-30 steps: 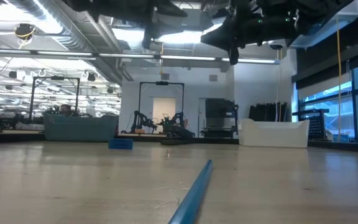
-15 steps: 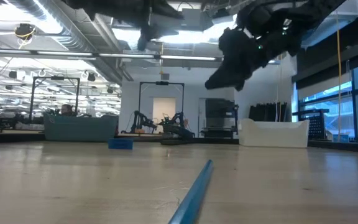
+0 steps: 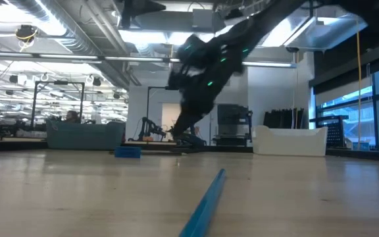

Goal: Sort crayons/erasers/pens/pencils in bins
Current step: Put the black pencil into the blue bin

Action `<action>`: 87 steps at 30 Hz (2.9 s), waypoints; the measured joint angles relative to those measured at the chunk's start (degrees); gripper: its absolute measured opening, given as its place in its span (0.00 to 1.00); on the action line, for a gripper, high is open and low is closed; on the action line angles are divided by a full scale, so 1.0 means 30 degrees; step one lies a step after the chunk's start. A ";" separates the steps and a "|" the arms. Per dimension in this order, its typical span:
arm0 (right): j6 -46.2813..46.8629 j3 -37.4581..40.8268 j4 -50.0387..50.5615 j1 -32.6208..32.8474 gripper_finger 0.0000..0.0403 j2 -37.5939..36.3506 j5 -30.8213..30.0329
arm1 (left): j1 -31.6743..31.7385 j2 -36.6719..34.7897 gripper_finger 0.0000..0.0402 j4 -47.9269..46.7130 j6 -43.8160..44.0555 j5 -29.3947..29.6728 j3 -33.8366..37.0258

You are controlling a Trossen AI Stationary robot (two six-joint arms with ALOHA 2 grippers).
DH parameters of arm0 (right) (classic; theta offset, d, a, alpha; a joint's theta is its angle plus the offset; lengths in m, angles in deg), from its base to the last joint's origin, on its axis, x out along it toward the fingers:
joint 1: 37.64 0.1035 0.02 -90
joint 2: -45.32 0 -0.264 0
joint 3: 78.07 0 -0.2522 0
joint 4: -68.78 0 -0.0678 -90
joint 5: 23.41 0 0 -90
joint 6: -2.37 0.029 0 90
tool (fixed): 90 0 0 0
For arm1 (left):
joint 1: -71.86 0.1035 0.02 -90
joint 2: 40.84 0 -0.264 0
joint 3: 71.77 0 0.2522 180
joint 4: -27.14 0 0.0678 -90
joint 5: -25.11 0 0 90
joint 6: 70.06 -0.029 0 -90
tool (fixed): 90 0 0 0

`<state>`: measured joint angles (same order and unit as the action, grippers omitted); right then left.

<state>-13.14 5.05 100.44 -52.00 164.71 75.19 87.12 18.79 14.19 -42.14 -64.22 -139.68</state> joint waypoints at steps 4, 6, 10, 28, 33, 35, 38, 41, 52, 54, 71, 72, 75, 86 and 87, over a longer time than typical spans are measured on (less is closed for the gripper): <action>-0.0067 -0.3506 0.2333 -0.0234 0.41 0.2550 0.0013 | -0.0861 -0.0478 0.50 -0.2240 0.0000 0.1310 0.0000; -0.0292 -0.4776 0.3404 -0.0309 0.38 0.3554 0.0009 | -0.1283 -0.0615 0.50 -0.3385 0.0022 0.1951 0.0000; -0.0981 -0.6552 0.5527 -0.0349 0.31 0.4772 0.0004 | -0.2082 -0.0667 0.50 -0.4916 0.0323 0.2846 0.0000; -0.0546 -0.6948 0.6576 -0.0414 0.07 0.5560 0.0101 | -0.2417 -0.0673 0.50 -0.7682 0.0709 0.4296 0.0000; -0.0010 -0.6884 0.6652 -0.0489 0.06 0.5236 0.0272 | -0.2422 -0.0673 0.50 -0.8262 0.1184 0.4283 0.0000; 0.0016 -0.6820 0.6780 -0.0576 0.04 0.5034 0.0300 | -0.2417 -0.0673 0.50 -0.8974 0.1666 0.4283 0.0000; 0.0237 -0.6767 0.6996 -0.0866 0.02 0.4676 0.0889 | -0.2423 -0.0673 0.50 -1.0245 0.2537 0.4270 0.0000; 0.0573 -0.6726 0.7674 -0.1335 0.02 0.4459 0.1879 | -0.2464 -0.0679 0.50 -1.1302 0.3314 0.4259 0.0002; 0.0018 -0.6736 0.9656 -0.1879 0.02 0.4033 0.3769 | -0.3079 -0.1044 0.50 -1.2990 0.4226 0.4254 0.0033; 0.0008 -0.6739 0.9674 -0.1879 0.02 0.3619 0.3789 | -0.3087 -0.1081 0.50 -1.3061 0.4316 0.4254 0.0029; 0.2962 0.5181 -0.0340 -0.1966 0.02 -0.6369 0.4273 | -0.3091 -0.0887 0.50 -1.3862 0.4026 0.5390 0.0029; 0.3501 0.6011 -0.1310 -0.1966 0.02 -0.6936 0.4495 | -0.3087 -0.0842 0.50 -1.3657 0.3523 0.5428 0.0029; 0.5186 0.7899 -0.4000 -0.1966 0.02 -0.8460 0.4810 | -0.2895 -0.0634 0.50 -1.2388 0.1739 0.5393 -0.0010; 0.1829 0.7942 -0.3905 -0.0976 0.11 -0.6904 0.0587 | -0.0971 -0.0462 0.50 -0.9505 -0.0488 0.4154 0.0015; 0.1441 0.7305 -0.2839 -0.0861 0.13 -0.6365 0.0562 | -0.0891 -0.0454 0.50 -0.9424 -0.0488 0.3912 0.0015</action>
<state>-8.82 26.96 91.92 -54.58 145.62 76.87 84.45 17.42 -14.08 -43.60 -52.48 -139.64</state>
